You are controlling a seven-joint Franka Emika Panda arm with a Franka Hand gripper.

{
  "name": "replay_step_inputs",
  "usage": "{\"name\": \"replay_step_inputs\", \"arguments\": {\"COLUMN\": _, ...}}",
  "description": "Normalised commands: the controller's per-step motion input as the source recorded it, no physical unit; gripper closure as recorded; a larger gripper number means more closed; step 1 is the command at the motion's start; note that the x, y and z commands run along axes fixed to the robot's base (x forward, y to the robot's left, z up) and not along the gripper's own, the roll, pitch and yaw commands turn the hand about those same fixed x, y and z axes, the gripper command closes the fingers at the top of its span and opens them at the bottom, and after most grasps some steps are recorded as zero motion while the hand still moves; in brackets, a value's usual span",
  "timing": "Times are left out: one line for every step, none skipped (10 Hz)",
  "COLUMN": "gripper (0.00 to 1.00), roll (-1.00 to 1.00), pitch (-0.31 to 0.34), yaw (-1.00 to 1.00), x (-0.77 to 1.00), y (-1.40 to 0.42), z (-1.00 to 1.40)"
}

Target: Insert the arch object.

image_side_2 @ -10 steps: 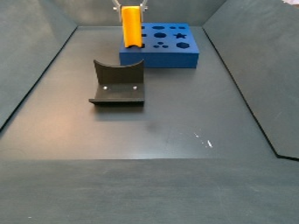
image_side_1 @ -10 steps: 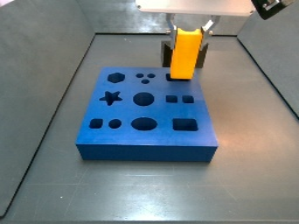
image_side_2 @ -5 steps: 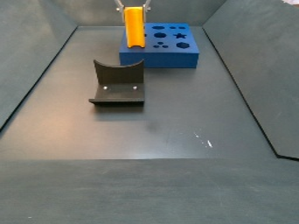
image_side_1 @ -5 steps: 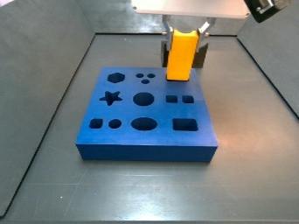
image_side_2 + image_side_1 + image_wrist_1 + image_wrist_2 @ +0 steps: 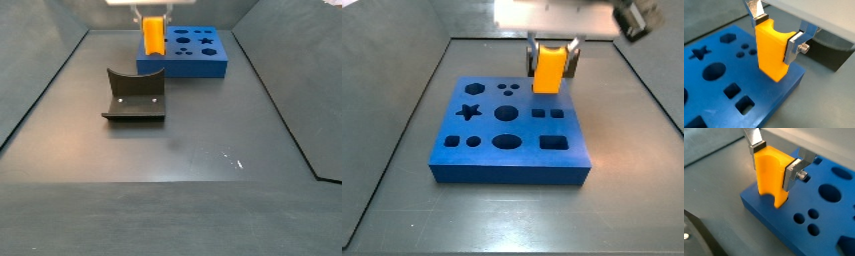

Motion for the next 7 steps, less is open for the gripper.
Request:
{"name": "replay_step_inputs", "arguments": {"gripper": 1.0, "roll": -0.13, "pitch": -0.011, "yaw": 0.0, "x": 0.0, "y": 0.06, "z": -0.63}}
{"name": "replay_step_inputs", "arguments": {"gripper": 1.0, "roll": -0.1, "pitch": -0.05, "yaw": 0.0, "x": -0.13, "y": 0.07, "z": -0.63}}
{"name": "replay_step_inputs", "arguments": {"gripper": 1.0, "roll": -0.07, "pitch": -0.076, "yaw": 0.06, "x": -0.21, "y": 0.03, "z": -0.54}}
{"name": "replay_step_inputs", "arguments": {"gripper": 1.0, "roll": -0.04, "pitch": -0.091, "yaw": 0.25, "x": -0.21, "y": 0.0, "z": -0.5}}
{"name": "replay_step_inputs", "arguments": {"gripper": 1.0, "roll": -0.08, "pitch": -0.08, "yaw": 0.15, "x": -0.14, "y": 0.0, "z": -0.25}}
{"name": "replay_step_inputs", "arguments": {"gripper": 1.0, "roll": 0.0, "pitch": -0.12, "yaw": 0.0, "x": -0.12, "y": 0.0, "z": 0.0}}
{"name": "replay_step_inputs", "arguments": {"gripper": 1.0, "roll": 0.0, "pitch": 0.0, "yaw": 0.0, "x": 0.0, "y": 0.0, "z": 0.0}}
